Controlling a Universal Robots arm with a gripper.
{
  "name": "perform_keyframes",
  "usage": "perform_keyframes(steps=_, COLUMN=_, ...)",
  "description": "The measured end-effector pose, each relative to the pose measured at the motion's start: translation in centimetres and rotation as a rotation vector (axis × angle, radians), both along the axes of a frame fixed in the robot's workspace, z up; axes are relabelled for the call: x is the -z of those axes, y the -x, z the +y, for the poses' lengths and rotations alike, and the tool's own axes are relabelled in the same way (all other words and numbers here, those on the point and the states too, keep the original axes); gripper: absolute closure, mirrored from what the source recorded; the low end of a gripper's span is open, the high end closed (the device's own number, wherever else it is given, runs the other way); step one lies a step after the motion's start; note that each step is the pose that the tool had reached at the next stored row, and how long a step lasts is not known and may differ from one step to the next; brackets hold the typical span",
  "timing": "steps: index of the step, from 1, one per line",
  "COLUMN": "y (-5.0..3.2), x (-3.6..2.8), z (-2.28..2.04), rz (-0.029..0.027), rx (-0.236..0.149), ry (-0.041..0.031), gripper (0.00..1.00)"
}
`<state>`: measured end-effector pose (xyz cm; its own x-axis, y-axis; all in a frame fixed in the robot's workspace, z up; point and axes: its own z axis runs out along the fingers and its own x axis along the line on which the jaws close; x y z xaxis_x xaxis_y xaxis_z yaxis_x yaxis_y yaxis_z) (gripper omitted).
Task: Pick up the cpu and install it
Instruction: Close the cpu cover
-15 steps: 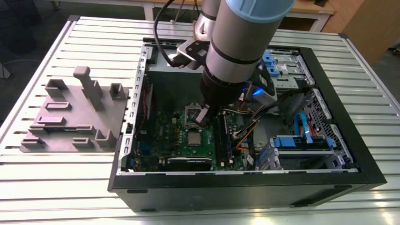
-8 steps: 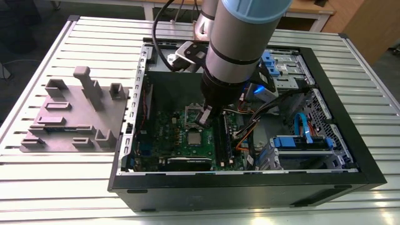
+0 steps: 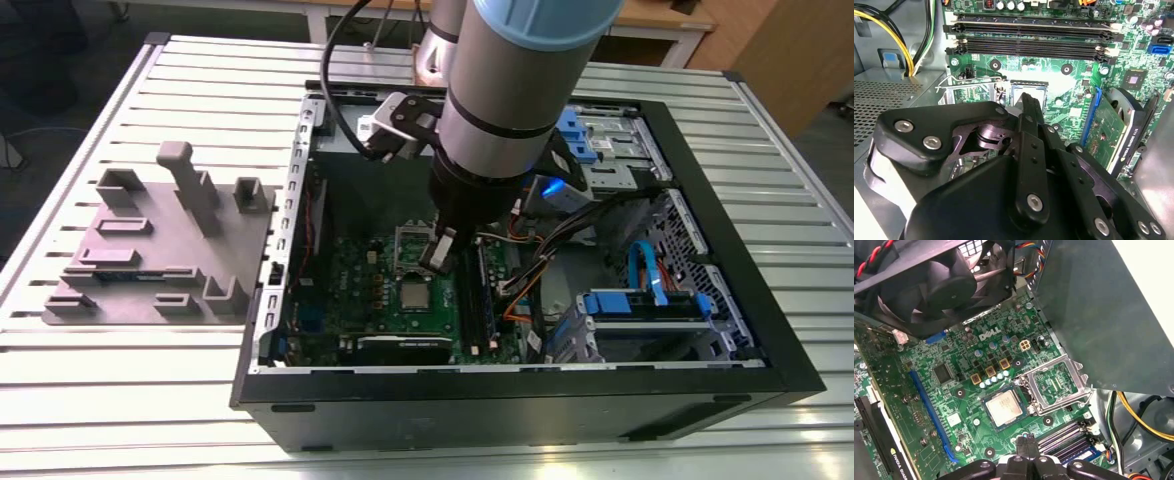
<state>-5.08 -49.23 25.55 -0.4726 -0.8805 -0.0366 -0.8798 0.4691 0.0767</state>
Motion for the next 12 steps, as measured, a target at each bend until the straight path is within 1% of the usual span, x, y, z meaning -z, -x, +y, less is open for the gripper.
perform_keyframes(steps=7, y=-0.01, x=0.00, z=0.00, rz=0.0000, rx=-0.003, ry=0.0000, gripper=0.89)
perform_keyframes(steps=10, y=-0.41, x=0.03, z=0.06, rz=0.0001, rx=-0.003, ry=-0.0001, gripper=0.89)
perform_keyframes(steps=12, y=-0.68, x=0.05, z=0.21, rz=0.0002, rx=-0.004, ry=-0.0002, gripper=0.89)
